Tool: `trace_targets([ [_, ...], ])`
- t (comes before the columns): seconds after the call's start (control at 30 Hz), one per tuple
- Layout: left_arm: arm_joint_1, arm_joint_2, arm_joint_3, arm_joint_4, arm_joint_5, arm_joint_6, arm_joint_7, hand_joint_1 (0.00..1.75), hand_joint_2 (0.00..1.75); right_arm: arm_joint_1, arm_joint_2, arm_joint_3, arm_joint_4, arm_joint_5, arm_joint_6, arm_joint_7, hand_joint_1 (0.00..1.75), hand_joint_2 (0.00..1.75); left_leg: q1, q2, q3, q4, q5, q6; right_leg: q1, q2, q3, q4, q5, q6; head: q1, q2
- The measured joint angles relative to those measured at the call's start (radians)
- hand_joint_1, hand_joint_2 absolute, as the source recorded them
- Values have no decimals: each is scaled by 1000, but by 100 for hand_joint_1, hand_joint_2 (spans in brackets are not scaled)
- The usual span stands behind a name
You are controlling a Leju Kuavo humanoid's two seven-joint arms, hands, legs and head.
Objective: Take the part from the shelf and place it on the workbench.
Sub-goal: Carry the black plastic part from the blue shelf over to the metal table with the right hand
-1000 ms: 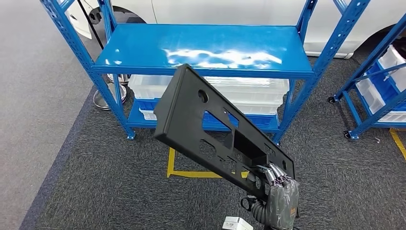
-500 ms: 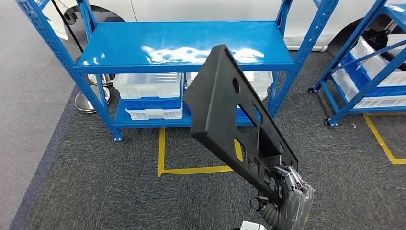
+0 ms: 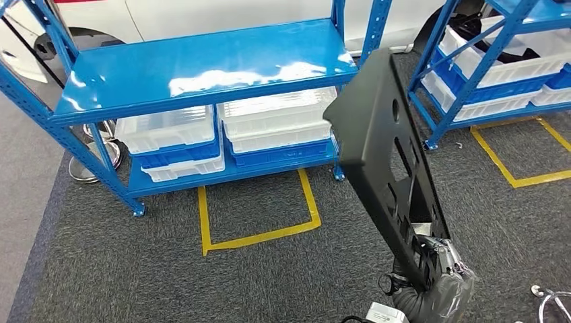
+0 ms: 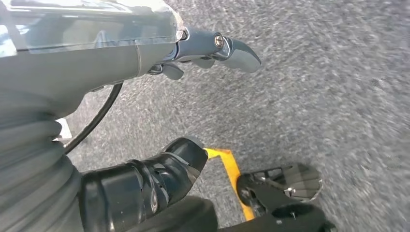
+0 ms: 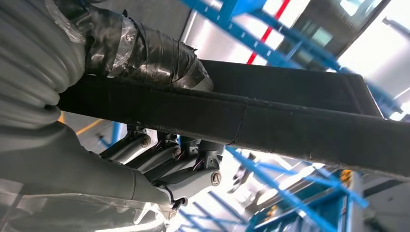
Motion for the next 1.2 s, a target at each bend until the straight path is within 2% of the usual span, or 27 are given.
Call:
trace_targets([
  [0.03,1,0,0,0,0,0,0,0,175,0,4,-2,-1,0,-1,0,175,175,0,-24,-26,63,-37,0,2,9,-4,0,3,-4,0,0],
  [0.07,2,0,1,0,0,0,0,0,175,0,6,-3,-2,0,-1,0,175,175,0,-35,-57,133,-70,1,4,19,-7,0,5,-8,0,0],
  [0.1,3,0,1,0,0,0,0,0,175,1,8,-5,-2,-1,-1,-1,175,175,0,-39,-80,188,-87,3,7,31,-9,1,7,-10,0,0],
  [0.13,4,0,2,0,0,0,0,0,175,2,10,-9,-2,-2,-1,-3,175,175,-1,-41,-90,211,-84,6,10,44,-10,1,8,-12,0,0],
  [0.17,5,0,3,0,0,0,0,0,175,3,12,-14,-2,-5,-1,-6,175,175,-2,-43,-82,195,-62,11,13,58,-10,2,9,-13,0,0],
  [0.2,5,0,3,0,0,0,0,0,175,4,15,-20,-3,-10,-1,-9,175,175,-5,-51,-57,143,-26,19,15,71,-9,3,9,-13,0,0],
  [0.27,6,2,7,0,-1,0,0,0,175,5,21,-32,-6,-20,-2,-16,175,175,-8,-99,1,12,36,38,18,94,-9,7,10,-11,0,0],
  [0.33,5,4,11,0,-2,0,0,0,175,6,27,-45,-11,-30,-3,-24,175,175,-11,-136,30,-58,50,48,13,114,-19,10,15,-3,-1,0],
  [0.4,2,3,13,0,-3,0,0,0,175,10,34,-59,-19,-39,-3,-31,175,175,-11,-122,37,-76,51,47,9,133,-28,8,23,11,-2,0],
  [0.43,2,3,13,0,-3,0,0,0,175,13,37,-68,-25,-43,-4,-33,175,175,-8,-110,39,-84,56,49,10,126,-32,10,22,17,-2,0],
  [0.47,2,2,14,0,-4,1,1,0,175,13,40,-75,-31,-48,-4,-35,175,175,-5,-96,42,-93,62,51,12,108,-40,26,10,23,-1,0],
  [0.53,4,2,15,0,-5,3,1,0,175,12,41,-88,-39,-55,-5,-36,175,175,-3,-66,46,-103,68,56,11,53,-81,113,-44,32,1,0],
  [0.6,5,2,17,0,-7,4,1,0,175,12,41,-97,-41,-58,-5,-36,175,175,-4,-36,44,-103,68,57,4,29,-137,232,-96,43,2,0],
  [0.63,5,2,17,0,-7,4,1,0,175,13,41,-102,-41,-59,-5,-36,175,175,-4,-21,44,-102,67,56,-1,25,-150,262,-101,48,2,0],
  [0.67,5,2,18,0,-7,4,1,0,175,13,41,-106,-41,-60,-5,-36,175,175,-3,-7,44,-100,66,54,-5,20,-145,255,-86,52,2,0],
  [0.7,4,2,18,0,-8,4,1,0,175,13,41,-110,-41,-60,-5,-36,175,175,-3,5,44,-98,64,51,-9,14,-118,209,-57,54,2,0],
  [0.73,3,2,18,0,-8,4,1,0,175,13,41,-112,-41,-60,-5,-36,175,175,-2,16,45,-95,60,46,-11,-1,-80,138,-27,55,2,0],
  [0.8,1,2,18,0,-8,4,0,0,175,11,42,-116,-41,-60,-5,-36,175,175,-5,33,46,-89,53,34,-5,-31,-22,29,6,49,2,0],
  [0.83,0,2,18,0,-9,4,0,0,175,11,43,-117,-41,-61,-6,-36,175,175,-8,40,47,-86,51,28,-1,-37,-13,7,8,44,1,0],
  [0.9,-2,2,18,0,-10,4,0,0,175,11,45,-121,-41,-62,-6,-36,175,175,-8,53,49,-86,50,17,2,-22,-18,6,9,30,1,0],
  [0.93,-3,2,18,0,-10,4,0,0,175,12,47,-122,-42,-63,-6,-36,175,175,-6,50,49,-83,46,12,2,-14,-20,5,11,24,1,0],
  [1.0,-4,2,18,0,-10,3,-1,0,175,11,50,-123,-42,-63,-6,-37,175,175,-2,13,30,-36,7,4,-1,2,-23,0,17,9,1,0],
  [1.07,-2,2,18,0,-10,3,-1,0,175,10,53,-124,-42,-64,-7,-37,175,175,-1,-31,-25,89,-66,4,2,18,-28,0,21,-1,1,0],
  [1.1,0,2,18,0,-10,3,-1,0,175,10,54,-125,-41,-64,-6,-37,175,175,-1,-38,-55,157,-94,5,4,28,-30,0,23,-4,1,0],
  [1.13,2,2,18,0,-10,3,-1,0,175,10,55,-125,-41,-64,-6,-37,175,175,-2,-41,-75,202,-105,7,7,40,-32,1,24,-6,1,0],
  [1.17,3,2,18,0,-10,3,-1,0,175,10,55,-126,-41,-64,-6,-37,175,175,-2,-42,-77,207,-94,10,10,53,-33,2,25,-7,1,0],
  [1.2,4,2,18,0,-10,3,-1,0,175,10,55,-127,-41,-64,-6,-37,175,175,-2,-46,-60,171,-64,14,11,67,-33,3,26,-7,1,0],
])
